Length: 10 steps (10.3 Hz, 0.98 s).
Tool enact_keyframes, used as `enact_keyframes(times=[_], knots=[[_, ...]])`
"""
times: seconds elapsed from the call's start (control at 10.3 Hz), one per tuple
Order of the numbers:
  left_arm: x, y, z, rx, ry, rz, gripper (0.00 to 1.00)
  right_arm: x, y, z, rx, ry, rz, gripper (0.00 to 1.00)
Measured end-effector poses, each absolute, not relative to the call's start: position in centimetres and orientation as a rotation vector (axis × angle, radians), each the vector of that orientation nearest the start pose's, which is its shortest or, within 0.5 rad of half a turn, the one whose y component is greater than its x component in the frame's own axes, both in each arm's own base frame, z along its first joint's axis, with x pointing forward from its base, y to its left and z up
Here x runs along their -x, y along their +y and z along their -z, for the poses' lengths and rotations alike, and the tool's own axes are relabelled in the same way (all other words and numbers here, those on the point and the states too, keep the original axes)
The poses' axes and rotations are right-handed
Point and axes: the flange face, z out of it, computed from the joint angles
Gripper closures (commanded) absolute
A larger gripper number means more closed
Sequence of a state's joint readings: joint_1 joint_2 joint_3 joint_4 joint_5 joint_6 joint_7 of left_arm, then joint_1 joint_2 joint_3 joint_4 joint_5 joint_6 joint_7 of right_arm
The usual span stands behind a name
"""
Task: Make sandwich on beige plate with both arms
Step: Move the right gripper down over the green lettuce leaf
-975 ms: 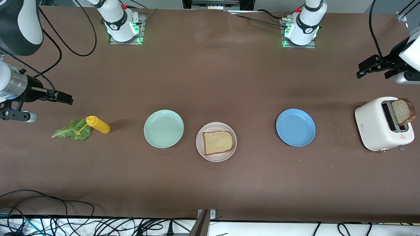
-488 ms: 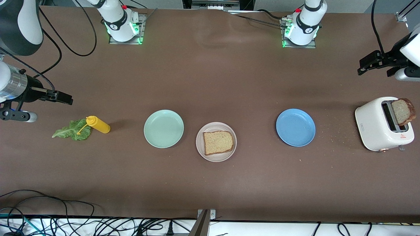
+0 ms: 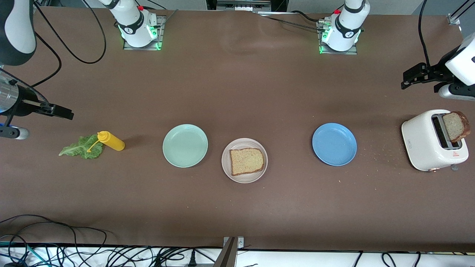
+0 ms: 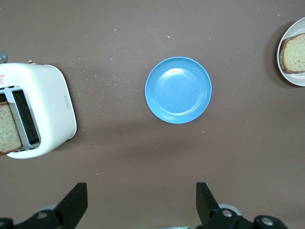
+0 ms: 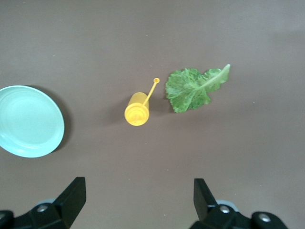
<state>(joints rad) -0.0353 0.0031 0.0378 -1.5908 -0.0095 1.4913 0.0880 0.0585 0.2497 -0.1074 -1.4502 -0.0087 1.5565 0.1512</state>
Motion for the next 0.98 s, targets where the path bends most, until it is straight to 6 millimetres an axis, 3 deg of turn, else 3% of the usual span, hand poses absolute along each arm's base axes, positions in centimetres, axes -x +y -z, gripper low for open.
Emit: enact_keyframes(times=[0.2, 0.49, 0.68, 0.98], knots=[[-54.6, 0.1, -60.7, 3.148, 0.134, -0.161, 0.0, -62.4, -5.1, -51.9, 3.174, 0.322, -0.259, 0.0], [-54.6, 0.3, -60.7, 3.149, 0.128, -0.161, 0.0, -63.2, -10.7, -48.2, 3.175, 0.252, -0.307, 0.0], [-54.6, 0.2, -60.6, 3.148, 0.133, -0.166, 0.0, -64.2, -13.6, -44.2, 3.174, 0.197, -0.329, 0.0], [-54.7, 0.1, -60.4, 3.148, 0.136, -0.173, 0.0, -65.3, -15.9, -38.0, 3.175, 0.139, -0.376, 0.0]])
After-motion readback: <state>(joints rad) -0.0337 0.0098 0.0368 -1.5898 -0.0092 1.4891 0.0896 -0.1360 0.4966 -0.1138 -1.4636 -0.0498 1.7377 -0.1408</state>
